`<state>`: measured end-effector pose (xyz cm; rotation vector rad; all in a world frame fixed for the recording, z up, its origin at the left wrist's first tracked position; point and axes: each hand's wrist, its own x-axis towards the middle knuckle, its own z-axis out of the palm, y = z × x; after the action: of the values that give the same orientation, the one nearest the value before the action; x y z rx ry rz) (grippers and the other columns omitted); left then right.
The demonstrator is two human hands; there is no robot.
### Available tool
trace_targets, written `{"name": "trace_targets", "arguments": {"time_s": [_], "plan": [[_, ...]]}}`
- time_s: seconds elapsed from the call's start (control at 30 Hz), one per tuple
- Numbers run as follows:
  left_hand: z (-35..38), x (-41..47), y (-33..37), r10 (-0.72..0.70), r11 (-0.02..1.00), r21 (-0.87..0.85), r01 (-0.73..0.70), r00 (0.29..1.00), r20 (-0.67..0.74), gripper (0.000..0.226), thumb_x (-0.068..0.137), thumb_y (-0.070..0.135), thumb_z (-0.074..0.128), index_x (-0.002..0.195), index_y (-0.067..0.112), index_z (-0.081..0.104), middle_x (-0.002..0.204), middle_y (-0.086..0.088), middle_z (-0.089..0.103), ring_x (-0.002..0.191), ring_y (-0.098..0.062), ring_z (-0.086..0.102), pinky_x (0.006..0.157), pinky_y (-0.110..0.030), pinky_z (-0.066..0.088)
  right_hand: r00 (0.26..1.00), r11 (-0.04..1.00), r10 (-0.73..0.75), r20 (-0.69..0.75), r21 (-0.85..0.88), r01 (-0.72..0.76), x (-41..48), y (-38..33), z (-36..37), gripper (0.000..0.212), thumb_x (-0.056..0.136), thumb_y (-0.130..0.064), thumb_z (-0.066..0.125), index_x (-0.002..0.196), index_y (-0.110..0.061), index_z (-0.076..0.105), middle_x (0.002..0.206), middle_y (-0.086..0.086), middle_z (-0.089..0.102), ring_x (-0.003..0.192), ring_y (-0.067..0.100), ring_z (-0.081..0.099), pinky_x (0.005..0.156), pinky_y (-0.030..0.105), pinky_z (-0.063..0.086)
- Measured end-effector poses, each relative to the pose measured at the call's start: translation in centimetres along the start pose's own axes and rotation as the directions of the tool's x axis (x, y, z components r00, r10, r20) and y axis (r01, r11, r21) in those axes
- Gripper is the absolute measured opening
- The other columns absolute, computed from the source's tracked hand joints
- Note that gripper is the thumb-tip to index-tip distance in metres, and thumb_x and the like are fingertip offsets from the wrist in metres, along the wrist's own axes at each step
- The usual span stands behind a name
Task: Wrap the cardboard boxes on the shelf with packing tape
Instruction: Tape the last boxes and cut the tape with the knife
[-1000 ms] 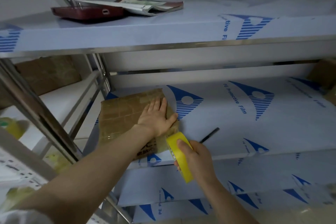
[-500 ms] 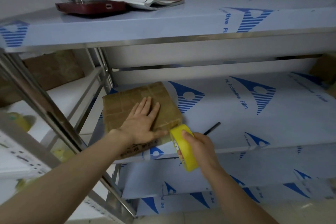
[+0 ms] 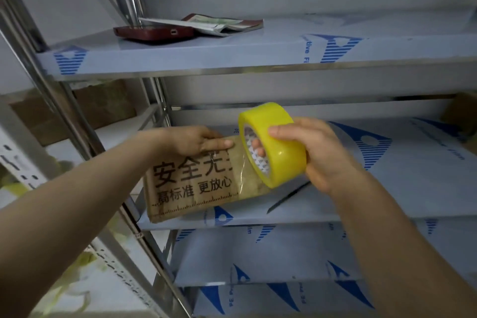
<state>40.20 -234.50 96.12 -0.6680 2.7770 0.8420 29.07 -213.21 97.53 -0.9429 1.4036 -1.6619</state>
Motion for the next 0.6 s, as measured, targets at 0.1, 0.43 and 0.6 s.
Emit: {"name": "trace_targets", "arguments": {"time_s": [0.1,0.43,0.6], "plan": [[-0.5,1.1,0.4,-0.026,0.983,0.172,0.057,0.984,-0.178,0.052,0.088,0.059,0.043,0.12,0.022,0.061,0.113,-0.001,0.067,0.104,-0.018,0.061,0.095,-0.03,0.044,0.996,1.0,-0.004,-0.088,0.009,0.005,2.6,-0.4,1.0,0.019,0.089,-0.018,0.062,0.086,0.0,0.069,0.078,0.015,0.072,0.066,0.022,0.066,0.082,0.044,0.055],[3.6,2.5,1.5,0.068,0.825,0.545,0.152,0.93,-0.362,0.126,0.054,0.075,0.069,0.15,0.018,0.009,0.149,-0.004,0.02,0.139,-0.025,0.014,0.115,-0.047,0.005,0.983,0.992,-0.047,-0.18,-0.128,0.024,5.4,0.4,2.9,0.047,0.077,-0.047,0.073,0.086,-0.001,0.071,0.087,0.021,0.072,0.081,0.033,0.068,0.088,0.053,0.052],[2.2,3.6,1.3,0.007,0.853,0.492,0.173,0.939,-0.343,0.128,0.054,0.07,0.073,0.152,0.016,0.009,0.153,-0.005,0.021,0.14,-0.026,0.018,0.113,-0.045,0.011,0.971,0.979,-0.07,-0.231,-0.2,0.023,2.3,1.0,1.8,0.033,0.081,-0.033,0.073,0.08,0.0,0.069,0.08,0.023,0.071,0.071,0.034,0.066,0.077,0.052,0.055]]}}
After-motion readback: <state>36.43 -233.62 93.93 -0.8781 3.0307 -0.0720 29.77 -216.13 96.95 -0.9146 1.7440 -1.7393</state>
